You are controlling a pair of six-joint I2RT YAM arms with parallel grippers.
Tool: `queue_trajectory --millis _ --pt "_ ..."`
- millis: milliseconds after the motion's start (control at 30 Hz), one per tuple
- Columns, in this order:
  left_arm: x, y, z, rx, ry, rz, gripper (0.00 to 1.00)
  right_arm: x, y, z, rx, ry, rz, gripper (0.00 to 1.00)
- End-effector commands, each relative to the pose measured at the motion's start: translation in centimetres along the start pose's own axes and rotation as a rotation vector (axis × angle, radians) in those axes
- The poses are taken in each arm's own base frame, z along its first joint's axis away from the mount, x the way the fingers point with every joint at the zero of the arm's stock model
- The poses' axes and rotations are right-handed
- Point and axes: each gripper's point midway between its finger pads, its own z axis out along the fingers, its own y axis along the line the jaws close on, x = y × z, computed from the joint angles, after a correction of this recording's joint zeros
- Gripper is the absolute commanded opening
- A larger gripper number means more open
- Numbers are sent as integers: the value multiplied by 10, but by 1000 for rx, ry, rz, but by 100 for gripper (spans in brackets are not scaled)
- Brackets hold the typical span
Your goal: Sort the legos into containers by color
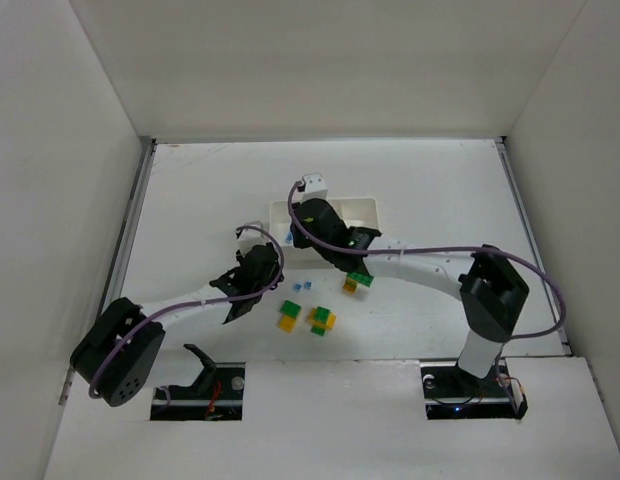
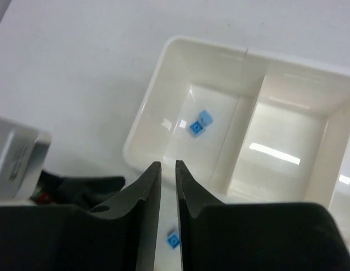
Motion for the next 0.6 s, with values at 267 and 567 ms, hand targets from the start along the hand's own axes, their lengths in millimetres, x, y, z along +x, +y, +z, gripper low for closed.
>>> queue_trajectory --millis 267,567 --pt "-24 7 -1 -30 -76 -57 37 -24 2 20 -36 -43 2 28" --pt "-22 5 9 -14 -53 -64 38 75 6 -41 -73 102 -29 36"
